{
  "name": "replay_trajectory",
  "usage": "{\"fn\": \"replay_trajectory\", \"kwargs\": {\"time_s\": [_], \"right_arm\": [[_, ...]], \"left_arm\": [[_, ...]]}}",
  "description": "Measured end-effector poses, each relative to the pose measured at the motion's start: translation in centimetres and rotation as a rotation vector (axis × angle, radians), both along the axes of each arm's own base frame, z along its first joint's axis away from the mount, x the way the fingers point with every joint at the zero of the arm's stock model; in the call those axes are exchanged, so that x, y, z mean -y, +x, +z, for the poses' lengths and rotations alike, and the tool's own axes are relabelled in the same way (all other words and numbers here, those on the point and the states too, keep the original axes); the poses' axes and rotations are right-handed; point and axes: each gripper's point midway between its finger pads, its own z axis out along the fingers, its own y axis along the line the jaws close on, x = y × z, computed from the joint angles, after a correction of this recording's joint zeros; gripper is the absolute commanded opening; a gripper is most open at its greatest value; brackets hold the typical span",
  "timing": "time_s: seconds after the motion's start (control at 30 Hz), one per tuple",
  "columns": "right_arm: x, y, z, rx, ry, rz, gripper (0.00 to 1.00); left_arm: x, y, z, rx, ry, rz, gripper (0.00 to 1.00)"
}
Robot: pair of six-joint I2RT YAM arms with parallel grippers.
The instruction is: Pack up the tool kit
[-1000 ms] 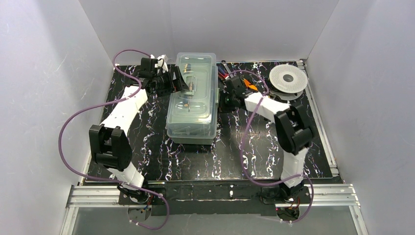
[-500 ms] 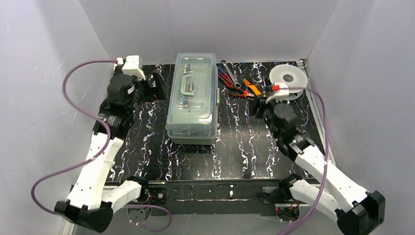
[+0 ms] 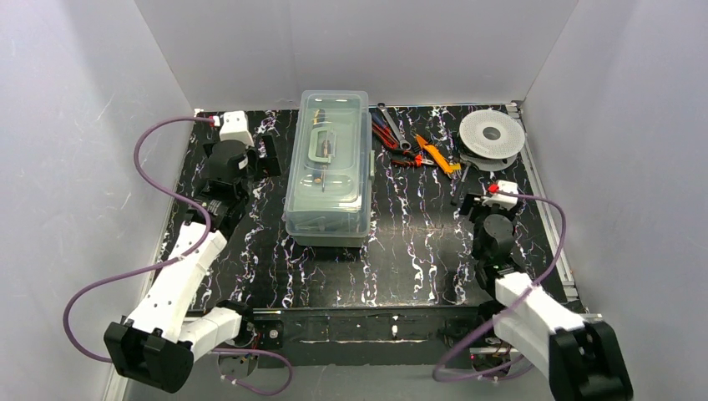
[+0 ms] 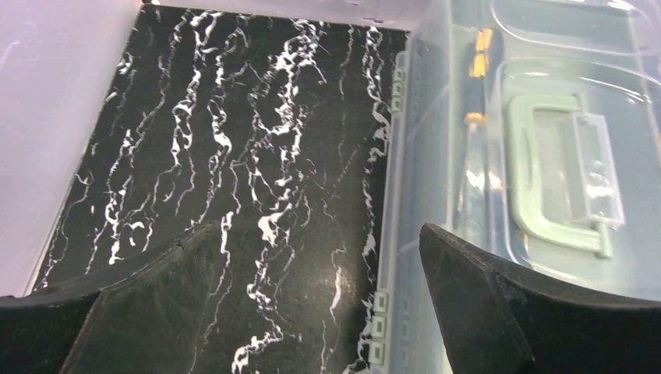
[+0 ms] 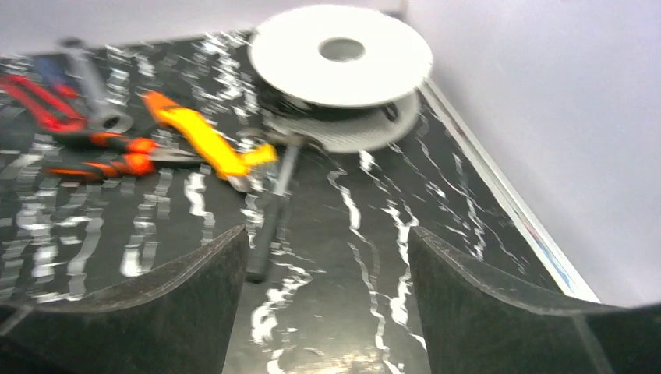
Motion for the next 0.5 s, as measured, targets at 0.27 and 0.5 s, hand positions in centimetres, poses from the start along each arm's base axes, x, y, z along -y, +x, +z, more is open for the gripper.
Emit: {"fn": "replay_trajectory", "kwargs": {"time_s": [0.27, 0.5], "right_arm": [[2.5, 1.6, -8.1, -0.166, -0.062, -0.050, 0.86], [5.2, 2.7, -7.1, -0.087, 0.066, -0.062, 0.89]], "left_arm": [[-1.6, 0.8, -3.1, 0.010, 0.082, 0.072, 0.98], [-2.4, 2.4, -8.3, -0.081, 0.172, 0.119, 0.98]]}}
